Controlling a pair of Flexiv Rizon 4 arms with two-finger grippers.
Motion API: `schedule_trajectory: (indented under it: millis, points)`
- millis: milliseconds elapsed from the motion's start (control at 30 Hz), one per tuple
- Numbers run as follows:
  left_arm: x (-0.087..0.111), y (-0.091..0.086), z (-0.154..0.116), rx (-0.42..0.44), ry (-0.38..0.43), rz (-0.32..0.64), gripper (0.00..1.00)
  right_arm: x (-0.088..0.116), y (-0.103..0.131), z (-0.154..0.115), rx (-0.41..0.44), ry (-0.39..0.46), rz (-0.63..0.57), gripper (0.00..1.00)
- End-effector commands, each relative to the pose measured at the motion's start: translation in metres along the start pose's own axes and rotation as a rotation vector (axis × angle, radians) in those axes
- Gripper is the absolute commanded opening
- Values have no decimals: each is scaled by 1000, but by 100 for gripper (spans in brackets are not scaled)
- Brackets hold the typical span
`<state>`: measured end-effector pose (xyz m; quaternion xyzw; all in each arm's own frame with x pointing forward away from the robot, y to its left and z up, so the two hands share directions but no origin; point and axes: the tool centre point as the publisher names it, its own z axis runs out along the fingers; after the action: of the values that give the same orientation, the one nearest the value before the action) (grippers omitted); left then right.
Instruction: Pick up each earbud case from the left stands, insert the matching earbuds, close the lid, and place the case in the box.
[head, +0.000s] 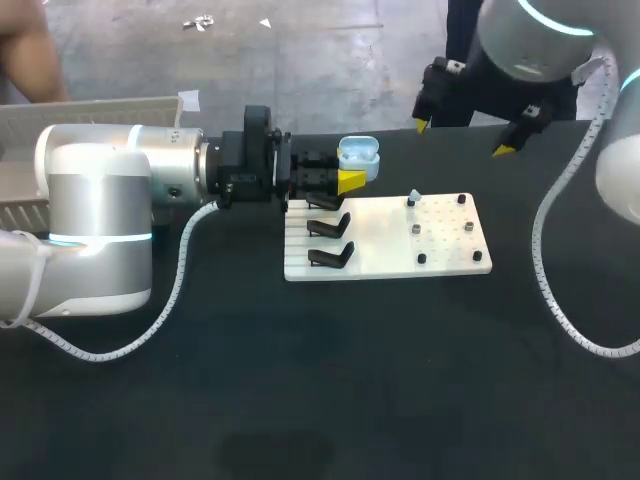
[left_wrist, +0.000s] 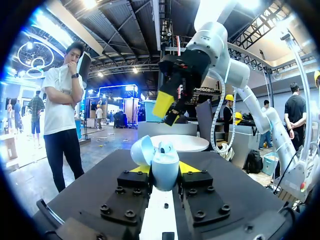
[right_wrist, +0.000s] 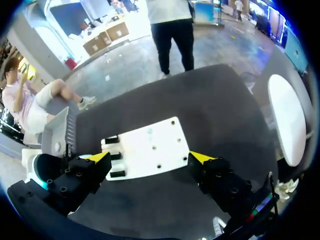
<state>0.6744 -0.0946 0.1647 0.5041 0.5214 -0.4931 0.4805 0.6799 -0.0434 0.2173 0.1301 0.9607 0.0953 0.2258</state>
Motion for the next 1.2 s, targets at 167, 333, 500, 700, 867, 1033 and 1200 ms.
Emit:
schedule_trajectory:
  millis: [167,333,500,700,867,1033,1200]
  points:
    - [1,-1,0,-6,-5,4,0,-20,1,64,-5,7,-17,100]
    - [1,-1,0,-6,-5,4,0,-17,3,100,-16,48,-41,100]
    - [1,-1,0,-6,-5,4,0,-11,2,125,-27,85,-40,100]
    - [1,-1,0,-6,-5,4,0,-1,3,155,-42,105,-45,100]
    - [1,-1,0,-6,-5,4,0,2,2,174,-37,139,-21,100]
    - [1,-1,0,-6,-5,4,0,3,3,186,-29,166,-17,100]
    - [1,-1,0,-6,-5,4,0,2,3,194,-27,187,-17,100]
